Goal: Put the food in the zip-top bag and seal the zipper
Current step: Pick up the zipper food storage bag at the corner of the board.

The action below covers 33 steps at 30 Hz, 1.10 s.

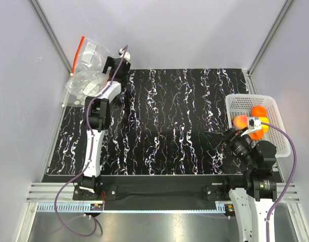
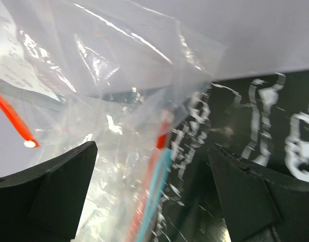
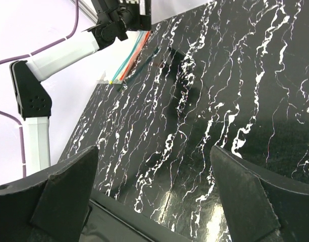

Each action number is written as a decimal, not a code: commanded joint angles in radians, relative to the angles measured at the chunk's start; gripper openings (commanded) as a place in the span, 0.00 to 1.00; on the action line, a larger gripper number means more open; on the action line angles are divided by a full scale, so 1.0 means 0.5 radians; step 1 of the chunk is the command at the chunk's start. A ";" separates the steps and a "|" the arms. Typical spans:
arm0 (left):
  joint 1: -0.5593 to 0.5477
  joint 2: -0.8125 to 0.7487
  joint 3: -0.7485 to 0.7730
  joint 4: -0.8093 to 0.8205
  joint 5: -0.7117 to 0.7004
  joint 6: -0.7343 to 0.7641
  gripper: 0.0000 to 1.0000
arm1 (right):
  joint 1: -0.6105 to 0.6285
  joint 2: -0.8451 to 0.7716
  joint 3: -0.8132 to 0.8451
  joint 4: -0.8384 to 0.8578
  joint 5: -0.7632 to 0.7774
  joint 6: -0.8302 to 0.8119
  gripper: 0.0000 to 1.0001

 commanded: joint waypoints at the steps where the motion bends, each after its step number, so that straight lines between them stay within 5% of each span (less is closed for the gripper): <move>1: 0.070 0.065 0.121 0.397 -0.101 0.162 0.99 | 0.006 0.041 0.081 -0.009 -0.076 -0.022 1.00; 3: 0.094 0.078 0.078 0.520 -0.107 0.223 0.94 | 0.009 0.041 0.084 -0.019 -0.097 -0.016 1.00; 7: 0.146 0.099 0.087 0.607 -0.049 0.205 0.12 | 0.012 0.035 0.069 -0.010 -0.122 -0.006 1.00; 8: 0.143 0.099 0.084 0.616 -0.067 0.205 0.00 | 0.012 0.034 0.066 -0.009 -0.122 -0.006 1.00; 14: 0.094 -0.201 -0.336 0.942 -0.031 0.172 0.00 | 0.012 0.031 0.032 0.018 -0.134 0.018 1.00; 27: -0.053 -1.387 -1.041 0.403 0.325 -0.721 0.00 | 0.012 0.071 0.225 -0.163 -0.027 0.000 1.00; 33: -0.329 -2.038 -1.534 0.162 0.573 -1.306 0.00 | 0.012 0.077 0.296 -0.264 0.059 0.024 1.00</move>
